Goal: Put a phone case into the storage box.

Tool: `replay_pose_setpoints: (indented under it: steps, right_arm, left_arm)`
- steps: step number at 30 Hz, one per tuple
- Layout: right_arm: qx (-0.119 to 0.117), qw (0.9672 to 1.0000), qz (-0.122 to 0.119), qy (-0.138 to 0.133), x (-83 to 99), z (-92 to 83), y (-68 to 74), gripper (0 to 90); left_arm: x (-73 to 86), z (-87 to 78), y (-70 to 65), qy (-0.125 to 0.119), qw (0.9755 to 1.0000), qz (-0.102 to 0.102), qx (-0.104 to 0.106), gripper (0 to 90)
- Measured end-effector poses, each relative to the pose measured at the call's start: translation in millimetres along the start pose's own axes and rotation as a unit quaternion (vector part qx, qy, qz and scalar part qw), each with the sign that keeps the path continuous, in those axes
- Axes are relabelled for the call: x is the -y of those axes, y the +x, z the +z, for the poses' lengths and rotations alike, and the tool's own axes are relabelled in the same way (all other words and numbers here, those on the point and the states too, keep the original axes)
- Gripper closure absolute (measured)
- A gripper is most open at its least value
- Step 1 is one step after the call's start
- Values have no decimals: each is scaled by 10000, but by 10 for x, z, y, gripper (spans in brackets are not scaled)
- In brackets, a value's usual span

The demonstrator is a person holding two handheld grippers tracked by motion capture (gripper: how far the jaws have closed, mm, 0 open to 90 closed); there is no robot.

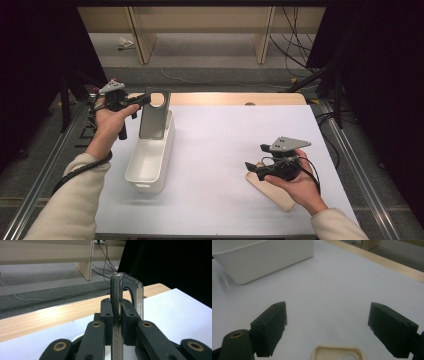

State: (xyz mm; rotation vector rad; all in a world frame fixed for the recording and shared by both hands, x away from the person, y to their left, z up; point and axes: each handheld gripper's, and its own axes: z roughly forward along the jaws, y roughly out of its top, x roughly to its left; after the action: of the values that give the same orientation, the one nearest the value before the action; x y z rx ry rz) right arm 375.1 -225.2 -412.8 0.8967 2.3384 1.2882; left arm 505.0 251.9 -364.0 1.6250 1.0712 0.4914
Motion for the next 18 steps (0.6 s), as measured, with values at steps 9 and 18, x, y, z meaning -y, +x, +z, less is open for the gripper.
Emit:
replay_pose_setpoints:
  steps: [9,18]
  right_arm:
    - [-10,10000,-3,9,0,-2,-2,165]
    - [-24,10000,-8,5,3,8,-3,165]
  left_arm:
    - [35,94,37,140,9999,-2,-72,813]
    - [81,178,65,268,9995,4,-136,812]
